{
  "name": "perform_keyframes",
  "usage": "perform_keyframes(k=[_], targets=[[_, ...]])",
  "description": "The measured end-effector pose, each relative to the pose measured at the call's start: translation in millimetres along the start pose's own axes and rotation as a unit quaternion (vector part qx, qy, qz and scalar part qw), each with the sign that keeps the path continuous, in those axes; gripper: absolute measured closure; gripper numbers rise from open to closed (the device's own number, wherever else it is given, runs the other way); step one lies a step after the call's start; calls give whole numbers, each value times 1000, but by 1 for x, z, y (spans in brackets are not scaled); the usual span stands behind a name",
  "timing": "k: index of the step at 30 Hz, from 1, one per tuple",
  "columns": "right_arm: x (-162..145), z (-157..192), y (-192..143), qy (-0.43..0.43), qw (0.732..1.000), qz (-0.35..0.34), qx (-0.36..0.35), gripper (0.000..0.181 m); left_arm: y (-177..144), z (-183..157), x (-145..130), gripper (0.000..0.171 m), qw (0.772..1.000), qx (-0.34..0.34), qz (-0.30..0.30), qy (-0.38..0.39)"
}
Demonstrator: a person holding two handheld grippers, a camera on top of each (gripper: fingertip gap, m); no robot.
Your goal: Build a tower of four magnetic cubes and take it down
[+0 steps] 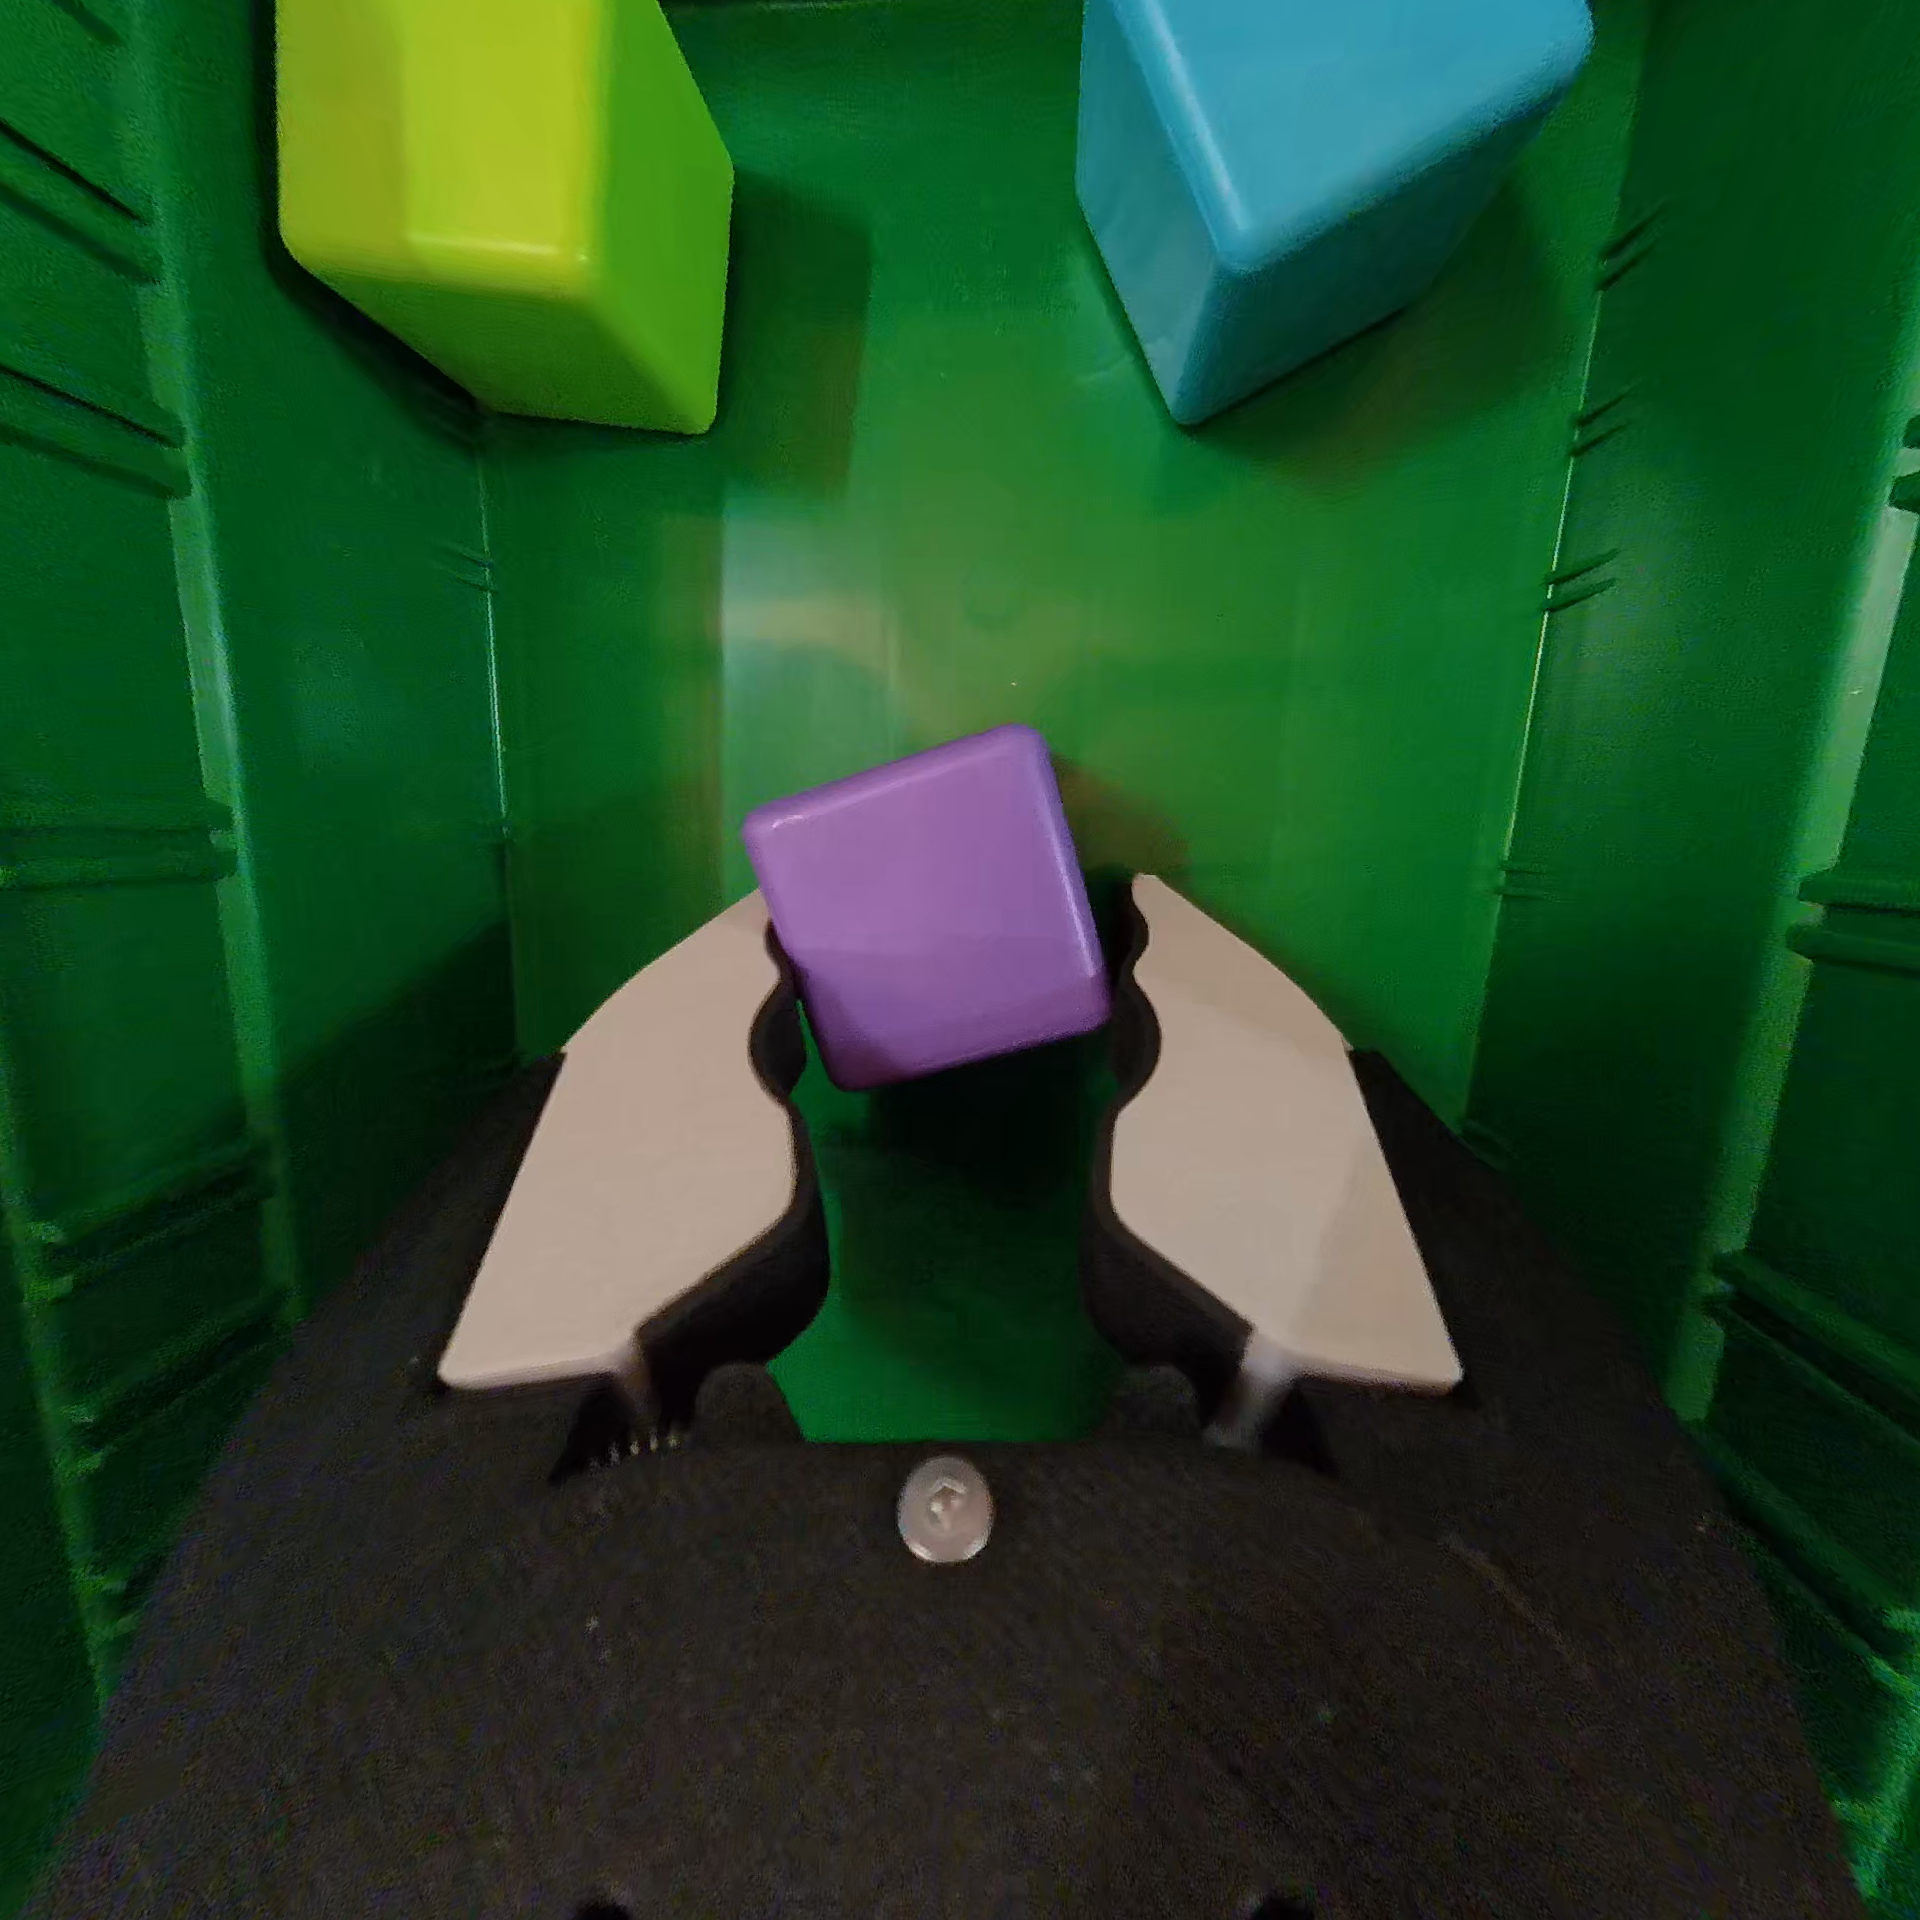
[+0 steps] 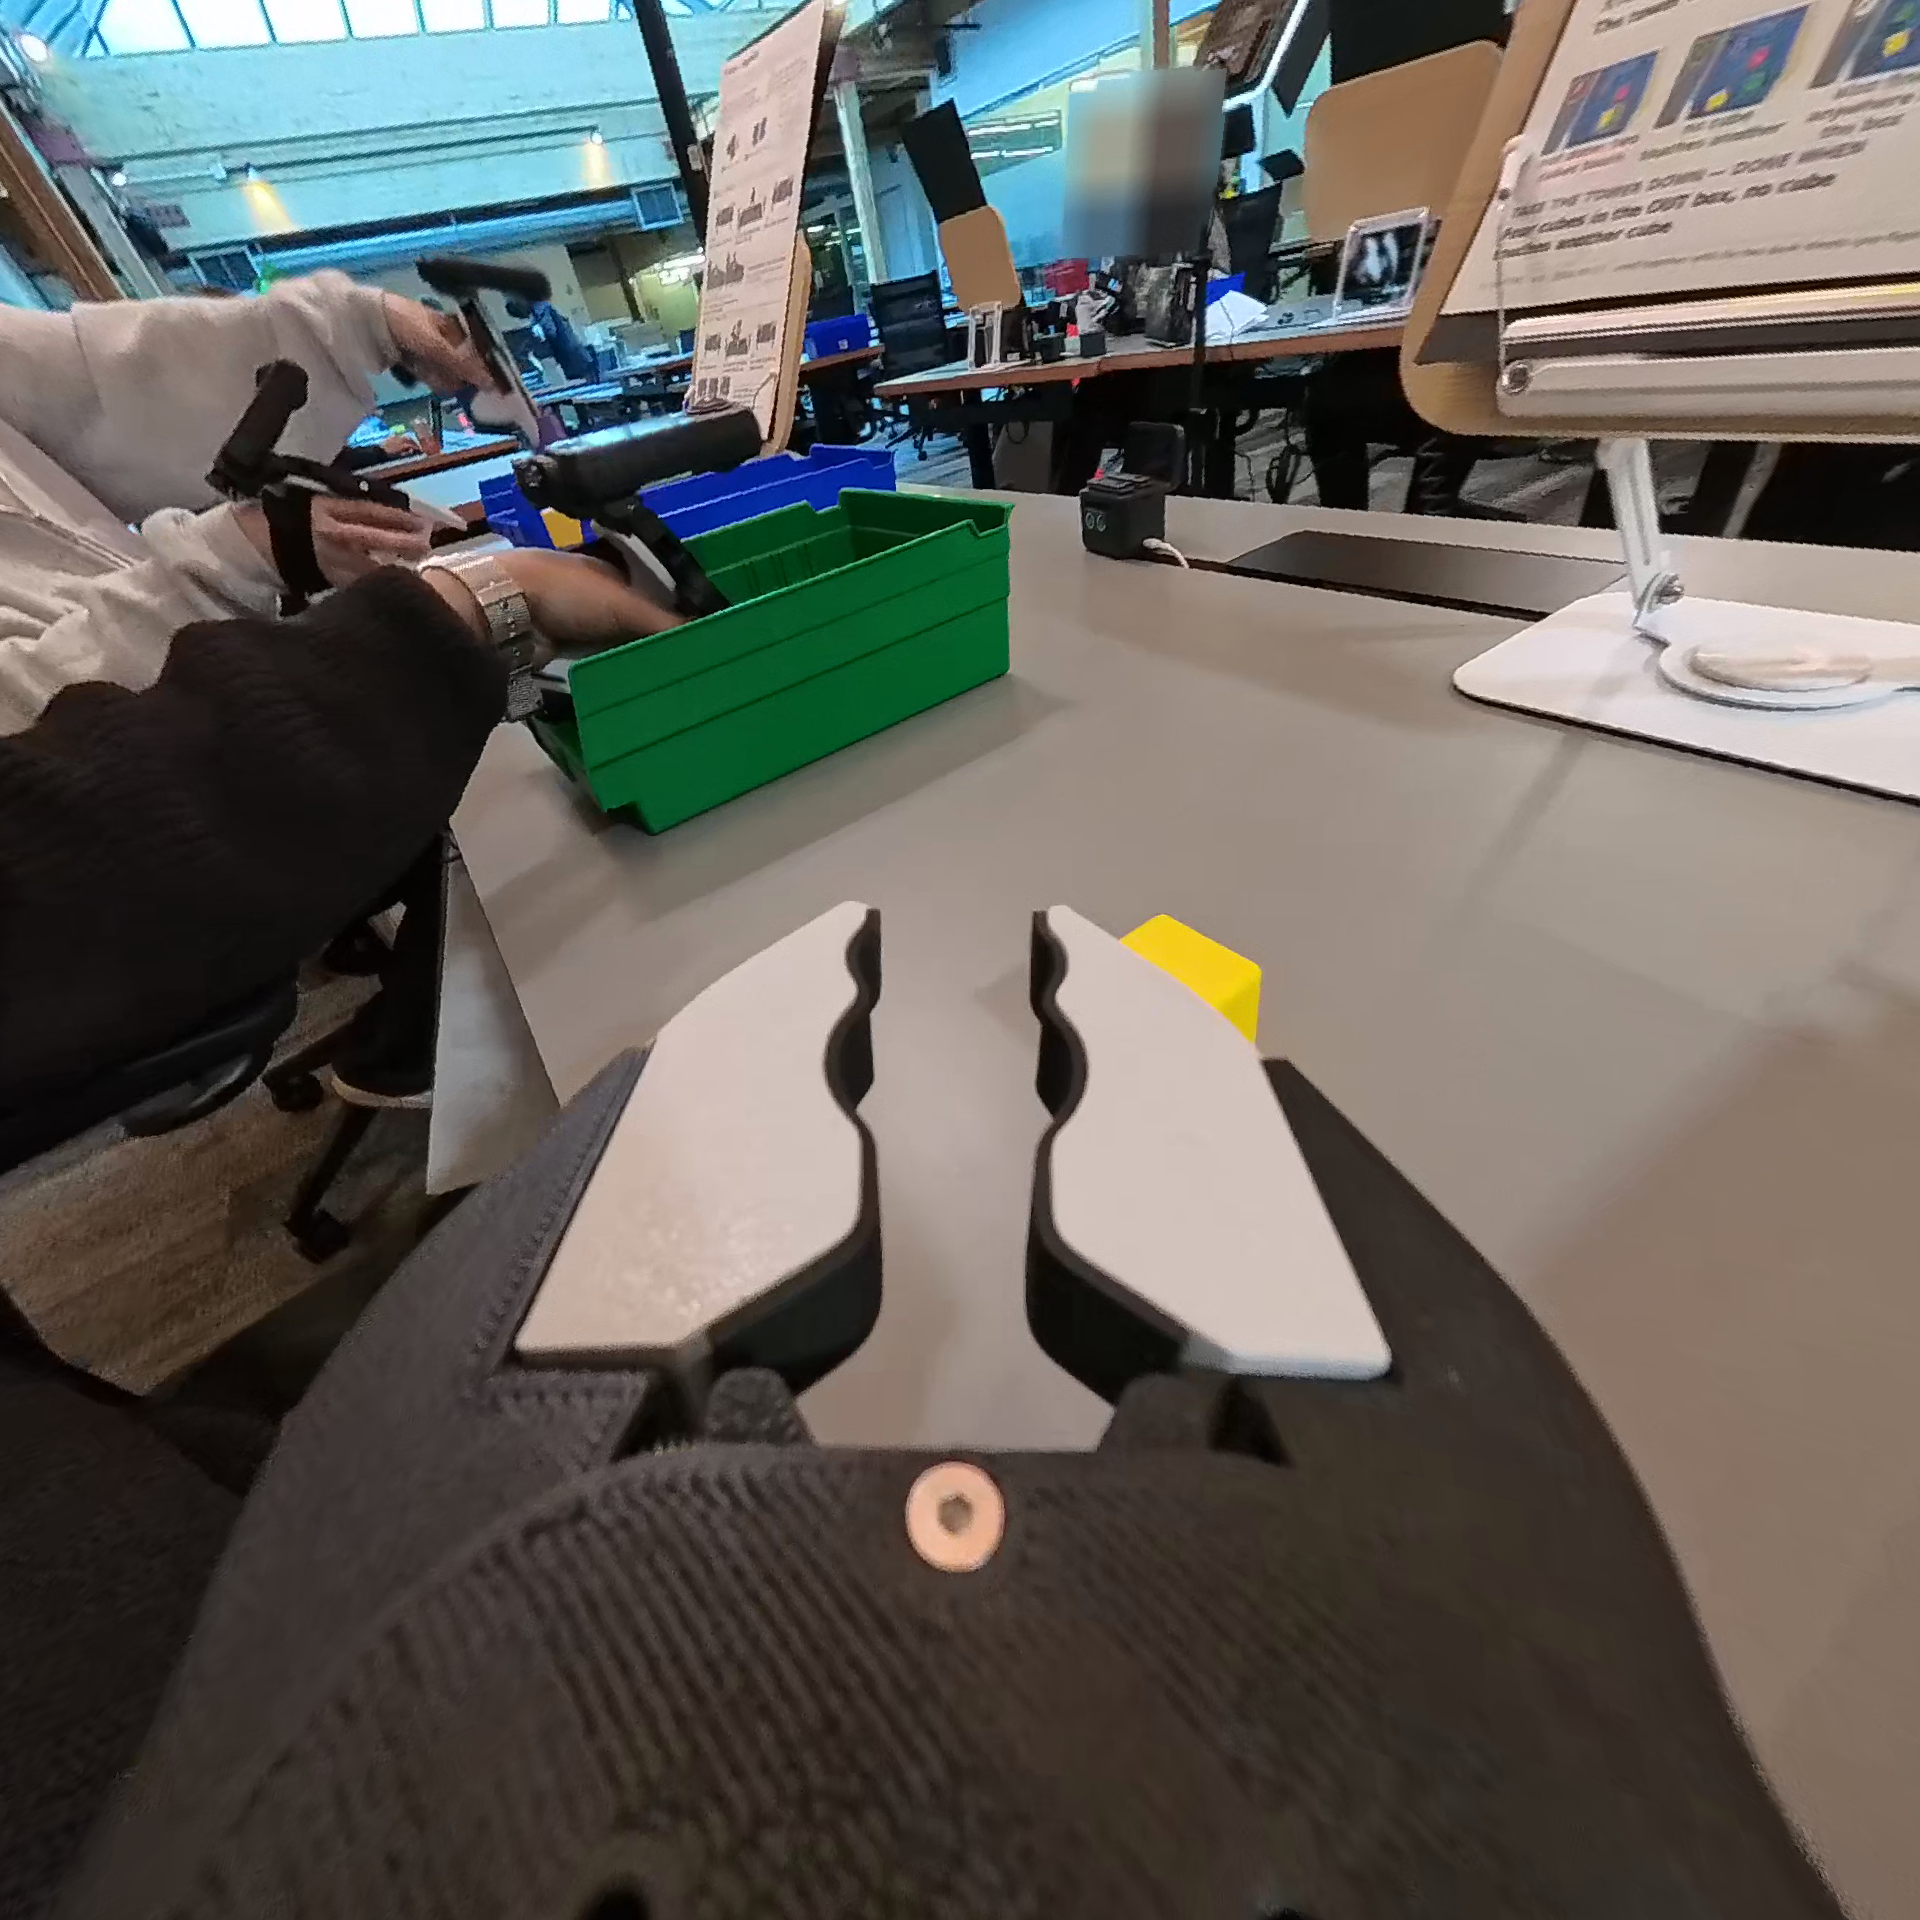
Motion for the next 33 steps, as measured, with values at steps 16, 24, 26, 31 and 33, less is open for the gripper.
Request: perform_keyframes(k=[16, 24, 26, 31, 33], targets=[[-1, -9, -4, 22, 1000, 2, -14, 153, -165, -111, 90, 113, 949, -27, -260, 178], [-2, -11, -7, 19, 1000, 1, -20, 154, -130, -271, 50, 111, 856, -234, -144, 438], [-2, -14, -11, 18, 999, 1, -29, 154, -115, -302, 29, 111, 805, -308, -103, 496], [-2, -27, -29, 23, 998, -9, -66, 154, -91, -356, 3, 112, 701, -394, -64, 591], [-3, -33, -37, 26, 996, -10, -82, 154, -81, -368, 3, 112, 690, -396, -44, 605]])
Point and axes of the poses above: each gripper's, where its closed fingertips meet, y out along the fingers, x out of its top, z = x × y across the jaws, the point moved 2 cm from there along -y, back along the fingers, and after that the axes turned 14 degrees about -x, right-handed, at the moved point
